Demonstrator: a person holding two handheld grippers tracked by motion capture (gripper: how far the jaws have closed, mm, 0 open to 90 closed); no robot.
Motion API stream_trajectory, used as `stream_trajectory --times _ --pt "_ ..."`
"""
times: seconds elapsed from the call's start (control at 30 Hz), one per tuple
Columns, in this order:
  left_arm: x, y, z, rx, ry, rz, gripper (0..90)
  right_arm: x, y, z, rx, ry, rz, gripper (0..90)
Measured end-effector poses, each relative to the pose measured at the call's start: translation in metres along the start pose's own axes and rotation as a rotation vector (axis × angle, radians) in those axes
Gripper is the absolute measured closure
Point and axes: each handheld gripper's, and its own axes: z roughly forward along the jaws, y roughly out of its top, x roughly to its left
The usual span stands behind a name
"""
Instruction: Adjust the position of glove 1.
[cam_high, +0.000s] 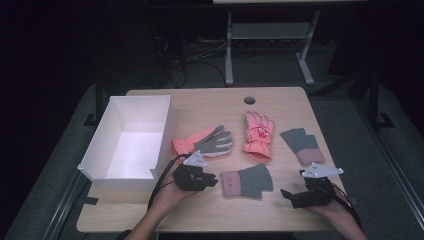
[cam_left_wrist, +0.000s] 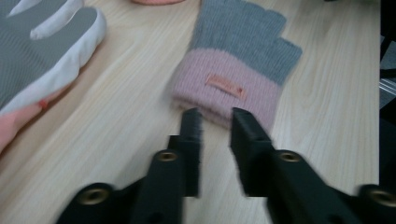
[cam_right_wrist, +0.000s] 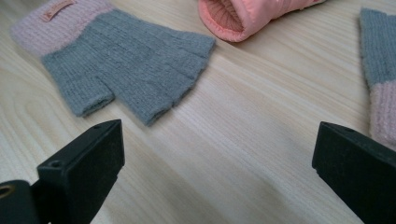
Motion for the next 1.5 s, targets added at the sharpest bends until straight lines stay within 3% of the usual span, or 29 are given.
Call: stream_trajectory --times 0.13,0.47,0.67,0.73,0.87,1.17,1.5 --pt "0.003 0.009 0.008 0.016 -0.016 0.009 89.5 -0.001 0.000 0.000 -0.003 0.000 0.013 1.9" --pt "0.018 0.037 0.041 0.035 -0.023 0.034 89.7 -0.003 -0.002 -0.002 -0.001 -0.006 0.010 2.0" --pt "0.019 0.043 0.054 0.065 -0.020 0.062 89.6 -0.002 -0.002 -0.002 0.001 -0.007 0.009 1.9" --pt "0.020 0.041 0.057 0.080 -0.019 0.053 89.7 -0.003 -0.002 -0.002 0.001 -0.007 0.007 1.9" --pt "0.022 0.039 0.057 0.082 -0.023 0.031 89.7 -0.002 -0.002 0.000 0.003 -0.008 0.013 1.9" --pt "0.020 0.031 0.046 0.114 -0.017 0.040 89.7 -0.003 -0.003 -0.002 0.005 -0.009 0.009 2.0" --pt "0.009 0.014 0.030 0.128 -0.032 0.003 89.7 -0.002 -0.004 -0.002 0.011 -0.004 0.013 2.0"
